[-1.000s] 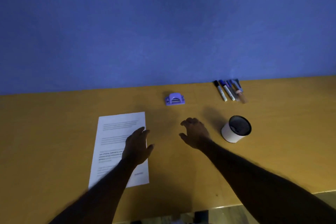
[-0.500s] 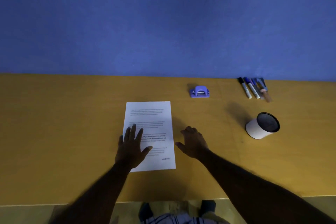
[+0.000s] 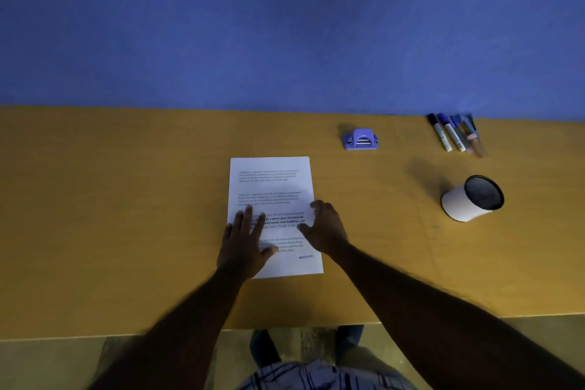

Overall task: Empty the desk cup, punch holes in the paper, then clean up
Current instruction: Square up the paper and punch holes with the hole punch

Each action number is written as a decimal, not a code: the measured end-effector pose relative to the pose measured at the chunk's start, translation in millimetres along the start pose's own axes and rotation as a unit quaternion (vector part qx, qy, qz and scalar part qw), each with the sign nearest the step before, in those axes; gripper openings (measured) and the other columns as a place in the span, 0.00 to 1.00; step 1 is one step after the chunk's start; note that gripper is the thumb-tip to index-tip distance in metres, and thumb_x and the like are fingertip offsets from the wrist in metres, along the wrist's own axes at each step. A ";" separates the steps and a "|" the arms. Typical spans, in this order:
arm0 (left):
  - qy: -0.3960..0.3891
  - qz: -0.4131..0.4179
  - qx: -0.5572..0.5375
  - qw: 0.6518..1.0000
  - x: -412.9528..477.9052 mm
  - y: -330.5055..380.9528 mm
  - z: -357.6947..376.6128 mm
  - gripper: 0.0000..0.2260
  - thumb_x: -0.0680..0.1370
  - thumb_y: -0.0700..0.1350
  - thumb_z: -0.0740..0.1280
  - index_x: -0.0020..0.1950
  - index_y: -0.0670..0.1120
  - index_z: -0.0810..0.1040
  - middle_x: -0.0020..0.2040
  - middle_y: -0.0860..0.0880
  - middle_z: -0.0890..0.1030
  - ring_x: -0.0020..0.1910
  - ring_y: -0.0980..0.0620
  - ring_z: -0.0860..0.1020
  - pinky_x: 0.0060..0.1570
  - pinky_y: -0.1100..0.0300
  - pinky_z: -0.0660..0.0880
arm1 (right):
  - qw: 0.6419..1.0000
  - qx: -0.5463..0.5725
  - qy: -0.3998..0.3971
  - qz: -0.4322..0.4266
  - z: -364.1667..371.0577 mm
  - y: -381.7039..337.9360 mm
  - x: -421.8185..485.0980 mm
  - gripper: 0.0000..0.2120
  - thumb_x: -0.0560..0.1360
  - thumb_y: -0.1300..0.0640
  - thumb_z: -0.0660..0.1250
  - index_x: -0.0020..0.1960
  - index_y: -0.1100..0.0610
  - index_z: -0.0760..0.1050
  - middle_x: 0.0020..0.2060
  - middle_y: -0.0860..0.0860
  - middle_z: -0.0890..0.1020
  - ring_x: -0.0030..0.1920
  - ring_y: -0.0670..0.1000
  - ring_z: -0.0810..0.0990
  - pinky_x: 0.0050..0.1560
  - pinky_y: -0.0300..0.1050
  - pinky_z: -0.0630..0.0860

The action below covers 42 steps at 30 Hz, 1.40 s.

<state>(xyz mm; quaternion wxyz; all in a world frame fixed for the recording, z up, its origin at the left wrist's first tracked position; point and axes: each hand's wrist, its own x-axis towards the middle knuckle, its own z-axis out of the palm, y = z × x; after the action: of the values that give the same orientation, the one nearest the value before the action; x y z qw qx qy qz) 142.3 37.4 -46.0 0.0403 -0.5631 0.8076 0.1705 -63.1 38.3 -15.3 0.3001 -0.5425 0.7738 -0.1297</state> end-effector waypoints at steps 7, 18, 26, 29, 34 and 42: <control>0.007 -0.004 -0.002 1.000 0.3 -0.1 3.2 0.38 0.77 0.65 0.59 0.80 0.51 0.46 0.81 0.44 0.42 0.79 0.42 0.43 0.77 0.42 0.49 | 0.940 0.277 -0.016 0.198 -8.5 -15.2 20.2 0.20 0.69 0.59 0.75 0.57 0.63 0.74 0.53 0.56 0.82 0.49 0.56 0.83 0.49 0.53 0.82; 0.013 -0.002 -0.013 1.000 -0.5 0.0 4.1 0.39 0.77 0.65 0.59 0.80 0.50 0.46 0.80 0.43 0.41 0.79 0.42 0.41 0.76 0.43 0.46 | 0.940 0.271 -0.066 0.199 -16.4 -13.6 39.8 0.10 0.73 0.60 0.71 0.52 0.63 0.78 0.50 0.58 0.84 0.46 0.57 0.82 0.42 0.48 0.79; 0.000 0.001 -0.020 1.000 0.6 0.7 -2.0 0.40 0.76 0.65 0.60 0.80 0.50 0.46 0.80 0.43 0.42 0.79 0.42 0.42 0.76 0.42 0.46 | 0.932 0.316 -0.096 0.151 -15.8 -5.4 34.7 0.08 0.76 0.65 0.67 0.54 0.58 0.77 0.53 0.57 0.83 0.50 0.58 0.83 0.52 0.56 0.81; 0.031 0.008 -0.062 0.998 0.3 -4.8 -11.6 0.40 0.75 0.64 0.63 0.80 0.49 0.48 0.81 0.43 0.47 0.79 0.43 0.49 0.76 0.43 0.52 | 0.920 0.347 -0.091 0.155 -13.8 -1.2 32.5 0.08 0.76 0.66 0.67 0.54 0.58 0.78 0.54 0.58 0.83 0.49 0.57 0.83 0.46 0.52 0.82; 0.131 -0.115 -0.210 0.962 -6.1 -18.2 -29.2 0.35 0.77 0.62 0.63 0.78 0.50 0.53 0.78 0.47 0.59 0.76 0.45 0.59 0.73 0.41 0.58 | 0.892 0.408 -0.077 0.179 -19.0 12.1 28.0 0.14 0.75 0.67 0.69 0.60 0.61 0.77 0.56 0.59 0.82 0.52 0.60 0.83 0.55 0.60 0.80; 0.209 -0.328 -0.646 0.656 -18.2 18.6 -36.6 0.24 0.79 0.46 0.66 0.73 0.42 0.65 0.66 0.43 0.75 0.62 0.43 0.75 0.61 0.44 0.74 | 0.850 0.495 -0.039 0.175 -48.2 39.1 14.0 0.16 0.76 0.67 0.68 0.64 0.66 0.73 0.58 0.61 0.81 0.55 0.63 0.82 0.55 0.61 0.79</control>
<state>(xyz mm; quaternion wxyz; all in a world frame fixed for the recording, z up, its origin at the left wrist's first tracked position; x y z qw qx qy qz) 136.4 47.7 -2.6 -0.4504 -0.6965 0.2434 0.5027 -125.3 34.2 -2.5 0.5769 -0.1823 0.6768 -0.4194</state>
